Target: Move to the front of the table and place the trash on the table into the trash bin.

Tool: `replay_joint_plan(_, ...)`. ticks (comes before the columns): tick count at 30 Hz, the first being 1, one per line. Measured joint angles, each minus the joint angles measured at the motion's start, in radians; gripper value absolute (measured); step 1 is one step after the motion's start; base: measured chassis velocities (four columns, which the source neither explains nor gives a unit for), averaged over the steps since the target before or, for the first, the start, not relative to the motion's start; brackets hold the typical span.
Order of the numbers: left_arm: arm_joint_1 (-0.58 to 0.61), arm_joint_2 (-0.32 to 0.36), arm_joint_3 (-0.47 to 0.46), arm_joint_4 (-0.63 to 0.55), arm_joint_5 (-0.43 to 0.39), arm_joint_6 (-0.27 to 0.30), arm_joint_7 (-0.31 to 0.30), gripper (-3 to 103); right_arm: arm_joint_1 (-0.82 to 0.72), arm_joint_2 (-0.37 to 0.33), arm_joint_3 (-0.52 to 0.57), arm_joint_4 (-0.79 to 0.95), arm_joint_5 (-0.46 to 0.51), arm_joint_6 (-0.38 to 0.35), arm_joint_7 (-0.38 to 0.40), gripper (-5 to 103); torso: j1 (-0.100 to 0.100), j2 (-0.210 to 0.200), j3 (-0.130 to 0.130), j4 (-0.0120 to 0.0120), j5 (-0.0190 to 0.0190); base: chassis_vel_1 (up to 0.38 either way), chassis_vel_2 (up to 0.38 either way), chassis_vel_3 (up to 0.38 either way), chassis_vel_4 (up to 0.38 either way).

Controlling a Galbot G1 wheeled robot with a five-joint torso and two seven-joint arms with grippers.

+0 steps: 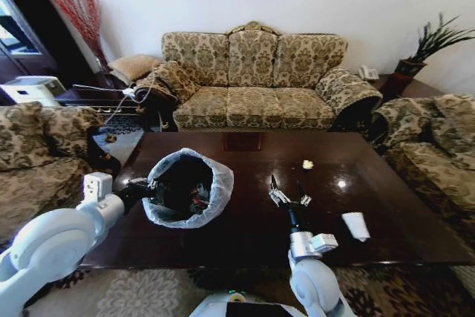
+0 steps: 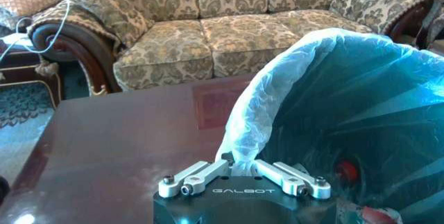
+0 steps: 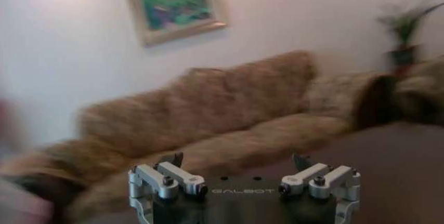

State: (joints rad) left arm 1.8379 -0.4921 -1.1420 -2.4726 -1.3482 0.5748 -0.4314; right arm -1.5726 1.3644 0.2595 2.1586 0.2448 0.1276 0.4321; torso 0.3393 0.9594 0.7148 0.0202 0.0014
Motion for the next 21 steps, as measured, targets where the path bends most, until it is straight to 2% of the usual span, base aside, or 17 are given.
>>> replay_joint_plan(1, 0.0, 0.0, 0.0, 0.0, 0.0, 0.0, 0.0, 0, 0.0, 0.0, 0.0, 0.0, 0.0, 0.0, 0.0, 100, 0.0, 0.0, 0.0, 0.0, 0.0, -0.192, -0.197, 0.229, 0.24)
replay_joint_plan(2, 0.0, -0.008, 0.001, 0.0, 0.002, 0.0, 0.002, 0, -0.019, 0.019, 0.027, -0.025, -0.041, -0.001, 0.056, 100, 0.0, 0.0, 0.0, -0.0001, 0.0, -0.192, -0.16, 0.156, 0.163)
replay_joint_plan(4, 0.004, -0.024, 0.002, 0.0, 0.015, -0.001, 0.007, 0, -0.046, 0.047, 0.095, -0.059, -0.055, -0.005, 0.114, 100, 0.0, 0.0, 0.0, -0.0004, -0.0006, -0.142, -0.16, 0.108, 0.118)
replay_joint_plan(5, 0.008, -0.032, 0.002, 0.001, 0.024, -0.001, 0.01, 0, -0.055, 0.057, 0.144, -0.079, -0.04, -0.009, 0.127, 100, 0.0, 0.0, 0.0, -0.0004, -0.0007, -0.071, -0.119, -0.002, 0.033)
replay_joint_plan(6, 0.008, -0.032, 0.002, 0.001, 0.024, -0.001, 0.01, 0, -0.055, 0.057, 0.144, -0.079, -0.04, -0.009, 0.127, 100, 0.0, 0.0, 0.0, -0.0004, -0.0007, -0.071, -0.119, -0.002, 0.033)
replay_joint_plan(7, 0.01, -0.039, 0.005, 0.004, 0.03, -0.001, 0.011, 0, -0.062, 0.065, 0.212, -0.11, -0.011, -0.01, 0.128, 100, 0.0, 0.0, 0.0, -0.0004, -0.0012, 0.0, 0.0, 0.0, 0.0)
replay_joint_plan(9, 0.009, -0.041, 0.011, 0.01, 0.034, -0.001, 0.012, 0, -0.062, 0.062, 0.325, -0.167, 0.045, -0.009, 0.104, 100, 0.0, 0.0, 0.0, -0.0001, -0.0026, 0.054, 0.01, -0.03, -0.018)
replay_joint_plan(10, 0.009, -0.041, 0.011, 0.01, 0.034, -0.001, 0.012, 0, -0.062, 0.062, 0.325, -0.167, 0.045, -0.009, 0.104, 100, 0.0, 0.0, 0.0, -0.0001, -0.0026, 0.054, 0.01, -0.036, -0.013)
replay_joint_plan(12, 0.006, -0.041, 0.015, 0.016, 0.036, -0.001, 0.012, 0, -0.06, 0.05, 0.392, -0.205, 0.089, -0.014, 0.069, 100, 0.0, 0.0, 0.0, 0.0002, -0.0023, 0.079, 0.081, -0.024, -0.02)
replay_joint_plan(13, 0.004, -0.042, 0.018, 0.021, 0.04, -0.001, 0.015, 0, -0.058, 0.021, 0.429, -0.239, 0.132, -0.018, 0.047, 100, 0.0, 0.0, 0.0, 0.0003, -0.0015, 0.062, 0.085, -0.014, -0.019)
replay_joint_plan(16, 0.004, -0.047, 0.022, 0.026, 0.054, -0.003, 0.021, 0, -0.044, 0.001, 0.458, -0.272, 0.174, -0.036, 0.033, 100, 0.0, 0.0, 0.0, 0.0001, -0.0019, 0.021, 0.028, -0.005, -0.006)
replay_joint_plan(18, 0.005, -0.055, 0.024, 0.029, 0.07, -0.005, 0.032, 0, -0.009, -0.01, 0.481, -0.317, 0.216, -0.067, 0.024, 100, 0.0, 0.0, 0.0, 0.0, -0.0001, 0.0, 0.0, 0.0, 0.0)
replay_joint_plan(21, 0.008, -0.061, 0.024, 0.03, 0.076, -0.009, 0.04, 0, 0.014, -0.019, 0.482, -0.349, 0.229, -0.089, 0.006, 100, 0.0, 0.0, 0.0, -0.0001, -0.0009, 0.0, 0.0, 0.0, 0.0)
